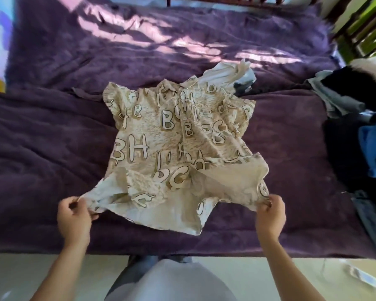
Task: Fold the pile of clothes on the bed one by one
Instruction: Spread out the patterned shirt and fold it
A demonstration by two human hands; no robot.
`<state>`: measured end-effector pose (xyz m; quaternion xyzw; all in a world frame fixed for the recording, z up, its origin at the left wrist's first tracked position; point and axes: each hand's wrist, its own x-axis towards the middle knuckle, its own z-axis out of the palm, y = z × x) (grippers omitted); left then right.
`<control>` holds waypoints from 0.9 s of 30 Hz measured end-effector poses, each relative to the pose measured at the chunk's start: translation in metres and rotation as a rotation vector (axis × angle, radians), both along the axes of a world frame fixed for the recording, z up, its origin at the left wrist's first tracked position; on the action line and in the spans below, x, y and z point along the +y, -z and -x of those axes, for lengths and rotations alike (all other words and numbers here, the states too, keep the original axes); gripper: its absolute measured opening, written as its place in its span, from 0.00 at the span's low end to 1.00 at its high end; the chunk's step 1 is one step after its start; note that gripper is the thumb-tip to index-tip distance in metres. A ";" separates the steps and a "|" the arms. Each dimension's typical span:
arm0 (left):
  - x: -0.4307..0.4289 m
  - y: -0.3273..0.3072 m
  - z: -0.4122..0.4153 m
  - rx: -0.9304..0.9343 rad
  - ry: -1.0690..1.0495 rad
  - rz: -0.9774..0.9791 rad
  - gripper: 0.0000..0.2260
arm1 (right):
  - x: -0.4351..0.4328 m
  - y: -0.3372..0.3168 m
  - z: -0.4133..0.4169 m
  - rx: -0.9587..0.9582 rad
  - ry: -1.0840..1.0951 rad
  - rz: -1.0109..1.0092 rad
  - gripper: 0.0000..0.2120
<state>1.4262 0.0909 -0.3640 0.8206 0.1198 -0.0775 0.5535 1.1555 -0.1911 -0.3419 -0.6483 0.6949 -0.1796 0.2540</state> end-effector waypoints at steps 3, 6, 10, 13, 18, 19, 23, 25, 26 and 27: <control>0.034 0.001 0.006 0.029 -0.067 0.028 0.08 | 0.015 -0.001 0.028 0.081 0.053 -0.002 0.09; 0.065 0.011 0.016 0.105 -0.021 -0.030 0.08 | 0.033 0.015 0.049 0.133 0.079 -0.089 0.09; 0.091 0.019 0.011 0.119 0.208 -0.227 0.11 | 0.071 0.041 0.068 0.309 -0.153 -0.099 0.12; 0.098 0.028 0.007 0.024 0.551 -0.544 0.10 | 0.083 0.043 0.065 0.585 -0.312 -0.235 0.16; 0.069 0.039 0.029 -0.247 1.164 -0.910 0.28 | 0.079 0.043 0.015 0.463 -0.256 -0.319 0.20; 0.059 0.042 0.033 -0.348 1.237 -0.908 0.27 | 0.074 0.045 0.006 0.377 -0.210 -0.308 0.21; 0.027 0.049 0.042 -0.337 1.401 -1.043 0.29 | 0.045 0.062 -0.016 0.227 -0.097 -0.415 0.30; 0.019 0.056 0.042 -0.231 1.407 -1.096 0.21 | 0.031 0.073 -0.017 0.172 -0.042 -0.513 0.28; 0.016 0.058 0.040 -0.174 1.386 -1.062 0.16 | 0.026 0.076 -0.017 0.166 -0.053 -0.538 0.23; 0.014 0.055 0.038 -0.123 1.350 -1.013 0.11 | 0.022 0.077 -0.016 0.175 -0.063 -0.544 0.16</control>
